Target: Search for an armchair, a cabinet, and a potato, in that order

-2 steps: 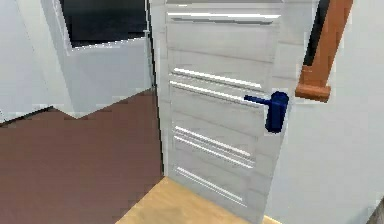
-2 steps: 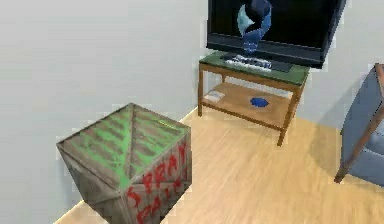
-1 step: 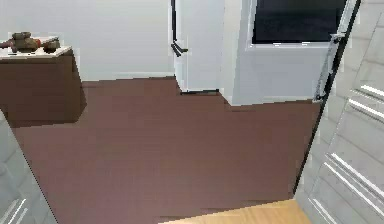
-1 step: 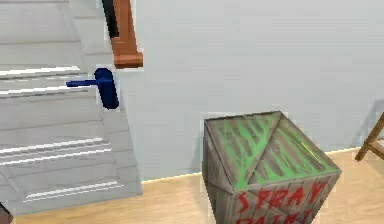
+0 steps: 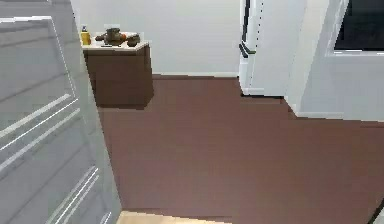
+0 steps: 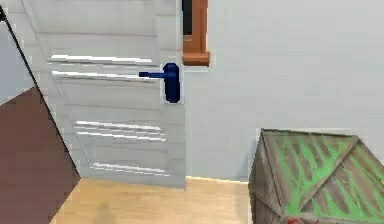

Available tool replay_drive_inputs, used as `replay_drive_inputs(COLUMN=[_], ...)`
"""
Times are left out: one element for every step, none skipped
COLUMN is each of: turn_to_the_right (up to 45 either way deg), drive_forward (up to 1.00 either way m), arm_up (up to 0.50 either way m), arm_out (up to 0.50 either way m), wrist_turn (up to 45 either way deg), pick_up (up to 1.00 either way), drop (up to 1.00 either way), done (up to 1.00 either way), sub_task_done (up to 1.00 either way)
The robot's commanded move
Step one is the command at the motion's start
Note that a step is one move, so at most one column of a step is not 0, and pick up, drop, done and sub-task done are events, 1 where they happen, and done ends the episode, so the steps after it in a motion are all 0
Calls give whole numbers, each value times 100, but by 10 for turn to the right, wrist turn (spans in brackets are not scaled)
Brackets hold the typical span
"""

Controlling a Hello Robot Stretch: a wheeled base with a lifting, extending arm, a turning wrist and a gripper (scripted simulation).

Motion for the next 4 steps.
replay_drive_inputs(turn_to_the_right=[0, -60, 0, 0], drive_forward=[100, 0, 25, 100], arm_up=[0, 0, 0, 0], arm_out=[0, 0, 0, 0], wrist_turn=[0, 0, 0, 0], pick_up=[0, 0, 0, 0], drop=[0, 0, 0, 0], done=[0, 0, 0, 0], sub_task_done=[0, 0, 0, 0])
